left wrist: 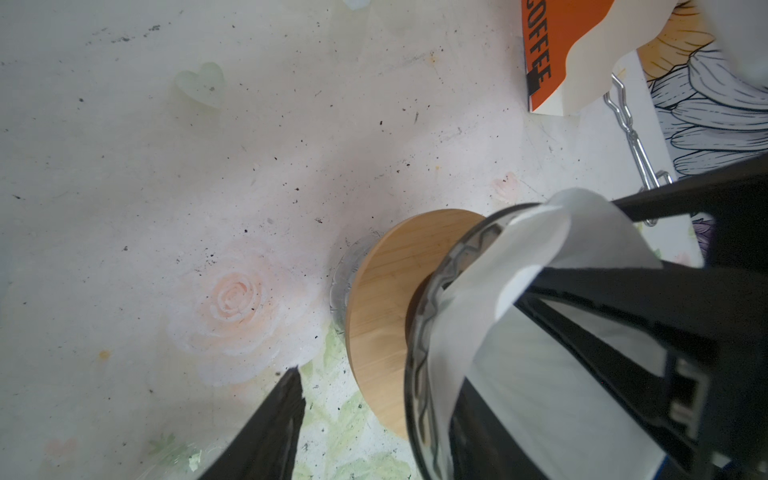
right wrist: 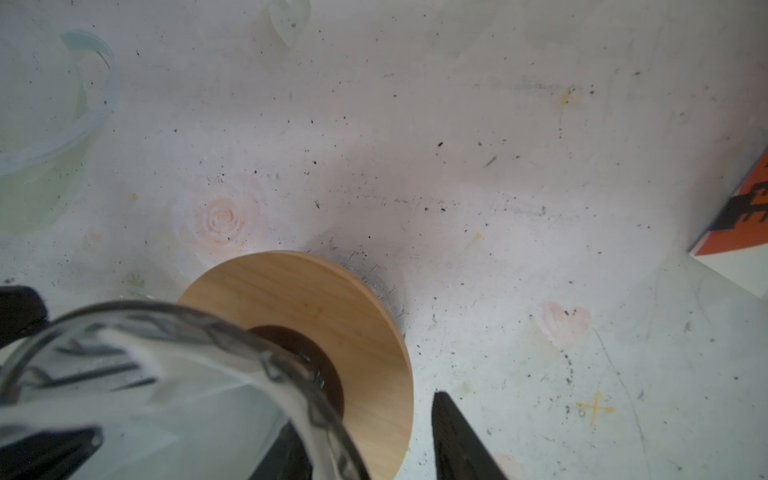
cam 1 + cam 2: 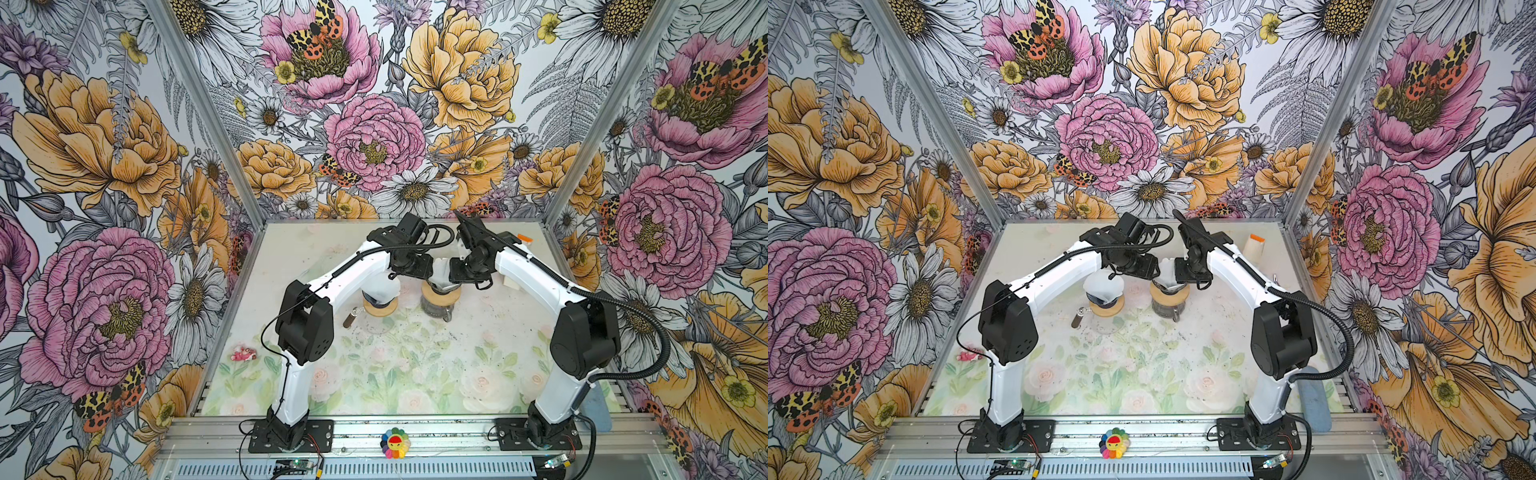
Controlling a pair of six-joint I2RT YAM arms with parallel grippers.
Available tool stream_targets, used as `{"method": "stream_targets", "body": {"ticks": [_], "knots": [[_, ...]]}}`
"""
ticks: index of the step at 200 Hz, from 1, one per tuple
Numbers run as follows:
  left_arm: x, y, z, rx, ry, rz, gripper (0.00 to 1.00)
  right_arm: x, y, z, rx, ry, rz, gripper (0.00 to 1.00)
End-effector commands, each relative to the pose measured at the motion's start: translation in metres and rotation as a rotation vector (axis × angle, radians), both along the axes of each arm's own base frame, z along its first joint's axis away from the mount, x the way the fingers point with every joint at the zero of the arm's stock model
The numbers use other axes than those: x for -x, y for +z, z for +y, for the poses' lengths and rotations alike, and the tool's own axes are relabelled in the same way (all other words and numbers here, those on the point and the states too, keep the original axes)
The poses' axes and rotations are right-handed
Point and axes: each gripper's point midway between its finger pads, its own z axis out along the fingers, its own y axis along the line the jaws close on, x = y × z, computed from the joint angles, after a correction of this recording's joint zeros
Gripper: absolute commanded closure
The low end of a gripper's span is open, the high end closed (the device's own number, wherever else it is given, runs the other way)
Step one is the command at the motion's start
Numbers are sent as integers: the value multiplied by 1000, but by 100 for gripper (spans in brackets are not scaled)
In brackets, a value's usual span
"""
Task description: Place the coffee filter in the dripper
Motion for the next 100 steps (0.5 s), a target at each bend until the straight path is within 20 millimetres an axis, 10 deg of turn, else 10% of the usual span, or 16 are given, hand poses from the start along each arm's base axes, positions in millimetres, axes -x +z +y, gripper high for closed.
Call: {"method": "stream_targets", "body": {"ticks": [1, 100], "knots": [[-4, 9, 0, 38, 8, -12, 44, -4, 5, 4, 4, 13, -18, 54], [-4, 17, -9, 62, -7, -23, 44, -7, 66, 7, -58, 23, -164, 51]]}}
